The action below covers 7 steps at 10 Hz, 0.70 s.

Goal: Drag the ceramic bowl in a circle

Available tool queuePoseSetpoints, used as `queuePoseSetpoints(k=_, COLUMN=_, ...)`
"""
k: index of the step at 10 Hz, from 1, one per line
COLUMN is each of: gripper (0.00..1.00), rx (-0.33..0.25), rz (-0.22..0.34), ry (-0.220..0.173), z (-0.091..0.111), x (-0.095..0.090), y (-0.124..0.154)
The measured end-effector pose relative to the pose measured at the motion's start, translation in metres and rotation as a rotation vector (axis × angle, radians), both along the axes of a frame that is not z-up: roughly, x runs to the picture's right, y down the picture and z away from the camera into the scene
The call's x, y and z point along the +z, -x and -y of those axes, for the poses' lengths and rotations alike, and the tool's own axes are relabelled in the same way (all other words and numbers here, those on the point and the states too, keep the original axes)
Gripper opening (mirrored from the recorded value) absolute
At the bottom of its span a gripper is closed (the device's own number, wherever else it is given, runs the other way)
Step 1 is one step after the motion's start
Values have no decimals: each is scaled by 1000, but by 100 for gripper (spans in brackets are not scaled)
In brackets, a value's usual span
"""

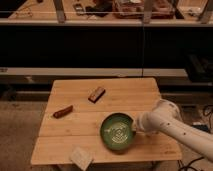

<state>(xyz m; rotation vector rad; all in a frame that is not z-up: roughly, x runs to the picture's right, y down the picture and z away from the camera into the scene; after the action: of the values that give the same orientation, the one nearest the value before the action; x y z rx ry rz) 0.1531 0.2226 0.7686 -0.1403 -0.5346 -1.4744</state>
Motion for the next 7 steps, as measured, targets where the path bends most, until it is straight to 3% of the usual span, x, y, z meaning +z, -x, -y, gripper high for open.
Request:
queuePoseSetpoints(k=2, gripper=0, rx=-19, rz=32, ry=9, z=-14, x=-6, y=23)
queuePoseSetpoints(k=4, gripper=0, rx=-49, rz=65, ry=8, z=-10, x=-2, y=47)
queuePoseSetpoints(k=6, gripper=0, rx=-81, rz=85, ry=-3, z=7, x=8, y=61)
queuePoseSetpoints(k=7, gripper=0, rx=-114, rz=102, ry=-19, z=29, x=18, y=71)
